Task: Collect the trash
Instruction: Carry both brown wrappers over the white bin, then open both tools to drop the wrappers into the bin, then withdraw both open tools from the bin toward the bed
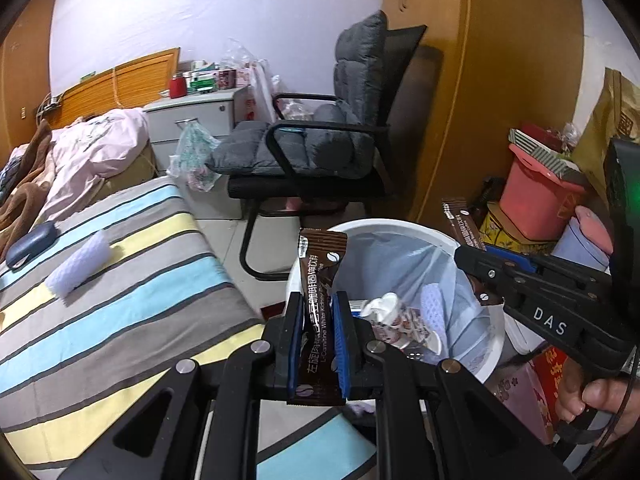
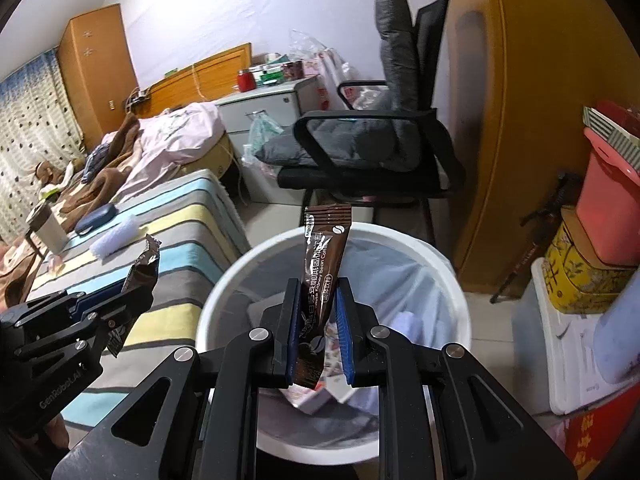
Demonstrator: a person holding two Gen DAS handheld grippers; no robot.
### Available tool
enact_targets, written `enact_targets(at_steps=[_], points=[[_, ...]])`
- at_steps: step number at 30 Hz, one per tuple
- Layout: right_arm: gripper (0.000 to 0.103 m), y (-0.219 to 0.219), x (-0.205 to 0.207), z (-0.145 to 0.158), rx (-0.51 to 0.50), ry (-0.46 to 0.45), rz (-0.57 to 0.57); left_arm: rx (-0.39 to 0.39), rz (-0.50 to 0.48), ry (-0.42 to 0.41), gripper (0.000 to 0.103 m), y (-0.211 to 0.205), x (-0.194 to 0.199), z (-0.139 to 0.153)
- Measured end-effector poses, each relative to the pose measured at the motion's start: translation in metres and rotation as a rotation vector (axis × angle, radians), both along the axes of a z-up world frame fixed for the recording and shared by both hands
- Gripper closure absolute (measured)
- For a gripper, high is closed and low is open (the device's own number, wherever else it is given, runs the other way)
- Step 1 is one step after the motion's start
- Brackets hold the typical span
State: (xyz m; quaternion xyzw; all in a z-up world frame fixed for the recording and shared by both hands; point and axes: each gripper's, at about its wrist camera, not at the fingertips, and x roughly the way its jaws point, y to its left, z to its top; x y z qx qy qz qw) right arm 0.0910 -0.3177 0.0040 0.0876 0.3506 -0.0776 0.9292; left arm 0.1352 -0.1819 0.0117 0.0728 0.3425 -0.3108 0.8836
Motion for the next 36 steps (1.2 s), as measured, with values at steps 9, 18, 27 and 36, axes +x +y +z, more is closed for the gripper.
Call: enact_targets(at_steps=[9,18,27,36], points=[[0.084,-0.02,-0.003,-0.012,-0.008,0.048,-0.039,0.023,-0.035,0.018,0.087,-0.025,-0.003,-0.01],[0.083,-0.028,0.001,-0.019,0.003,0.083,-0.037,0.021,-0.036,0.042,0.087,-0.033,-0.001,-0.015],[0.074,-0.033,0.002,-0.02,-0.003,0.097,-0.064,-0.001,-0.027,0.043,0.048,-0.03,0.0,-0.015],[0.071,-0.028,0.001,-0.016,-0.01,0.081,-0.065,-0.005,-0.012,0.033,0.048,-0.02,-0.001,-0.011]])
